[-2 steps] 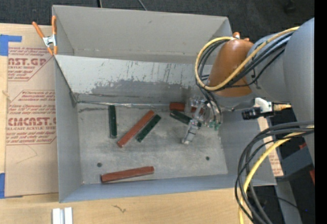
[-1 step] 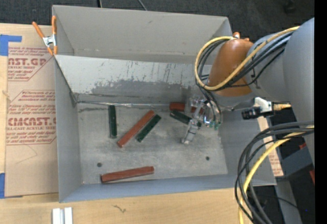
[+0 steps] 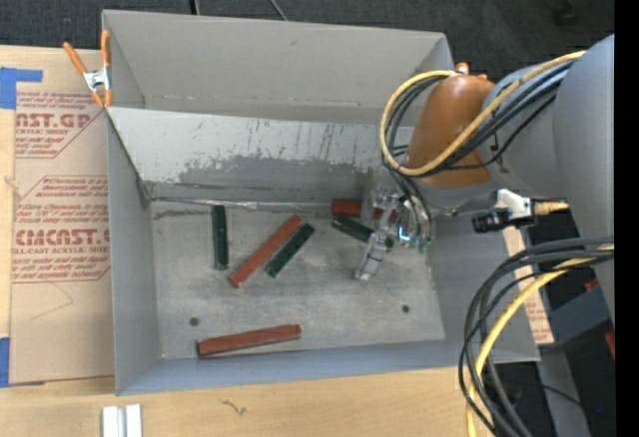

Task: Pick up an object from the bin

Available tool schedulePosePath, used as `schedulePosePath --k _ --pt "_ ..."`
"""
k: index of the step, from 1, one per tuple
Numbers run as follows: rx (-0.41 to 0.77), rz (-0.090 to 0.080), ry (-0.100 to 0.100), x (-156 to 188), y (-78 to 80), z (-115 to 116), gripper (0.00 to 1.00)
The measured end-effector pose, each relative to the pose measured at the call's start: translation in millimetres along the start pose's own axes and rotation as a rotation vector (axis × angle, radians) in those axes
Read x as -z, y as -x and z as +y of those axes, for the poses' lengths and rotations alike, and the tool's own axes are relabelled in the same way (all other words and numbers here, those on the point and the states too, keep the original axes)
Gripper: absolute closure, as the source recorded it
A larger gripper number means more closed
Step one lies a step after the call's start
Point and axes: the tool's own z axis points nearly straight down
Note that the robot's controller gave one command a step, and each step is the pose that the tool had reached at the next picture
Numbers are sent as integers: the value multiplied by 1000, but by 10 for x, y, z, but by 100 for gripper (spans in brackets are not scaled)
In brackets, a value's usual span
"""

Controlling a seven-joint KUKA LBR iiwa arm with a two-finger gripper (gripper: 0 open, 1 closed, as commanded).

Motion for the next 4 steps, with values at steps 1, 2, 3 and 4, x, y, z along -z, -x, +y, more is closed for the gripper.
schedulePosePath --k 1,2,3,4 --pt "0 0 0 2 3 4 0" --pt "0 1 0 3 6 8 0" --pt "0 0 0 10 11 10 100" --pt "0 0 0 96 16 16 100"
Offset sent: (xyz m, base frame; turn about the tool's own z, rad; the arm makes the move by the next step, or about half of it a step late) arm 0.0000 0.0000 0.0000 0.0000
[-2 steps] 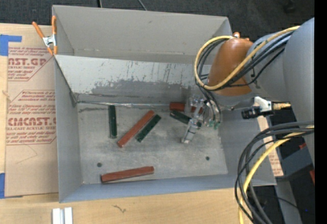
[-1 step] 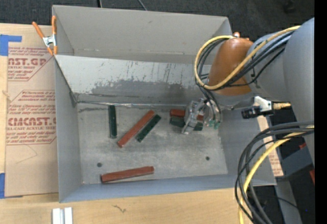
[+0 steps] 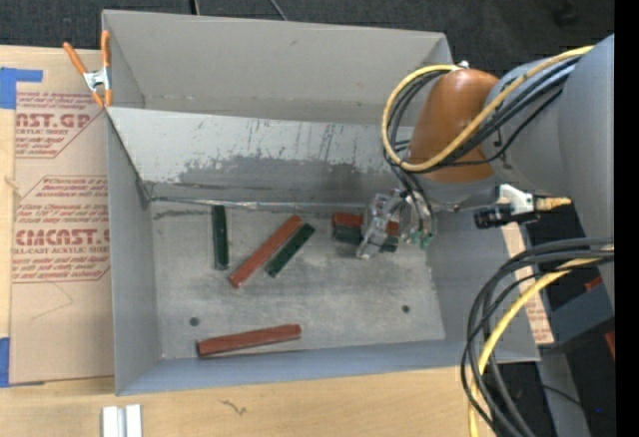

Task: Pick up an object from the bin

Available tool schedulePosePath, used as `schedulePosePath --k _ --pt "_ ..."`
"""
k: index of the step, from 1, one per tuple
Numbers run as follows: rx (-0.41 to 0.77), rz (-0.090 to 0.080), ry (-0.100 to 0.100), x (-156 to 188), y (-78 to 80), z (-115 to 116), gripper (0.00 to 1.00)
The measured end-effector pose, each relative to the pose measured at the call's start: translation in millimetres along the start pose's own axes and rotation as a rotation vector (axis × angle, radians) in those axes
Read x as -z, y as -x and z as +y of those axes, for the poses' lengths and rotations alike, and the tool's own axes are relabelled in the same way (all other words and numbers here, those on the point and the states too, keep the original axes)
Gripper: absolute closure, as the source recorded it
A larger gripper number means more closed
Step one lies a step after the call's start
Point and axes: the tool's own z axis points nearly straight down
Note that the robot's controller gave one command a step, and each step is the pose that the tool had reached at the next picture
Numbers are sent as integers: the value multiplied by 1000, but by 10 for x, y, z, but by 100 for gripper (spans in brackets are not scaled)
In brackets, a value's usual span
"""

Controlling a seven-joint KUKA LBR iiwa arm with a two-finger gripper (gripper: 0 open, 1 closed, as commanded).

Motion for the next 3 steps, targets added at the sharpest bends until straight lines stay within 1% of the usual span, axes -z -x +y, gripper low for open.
schedulePosePath --k 2,3 --pt "0 -1 1 363 12 12 100" --pt "0 -3 1 760 23 20 100"
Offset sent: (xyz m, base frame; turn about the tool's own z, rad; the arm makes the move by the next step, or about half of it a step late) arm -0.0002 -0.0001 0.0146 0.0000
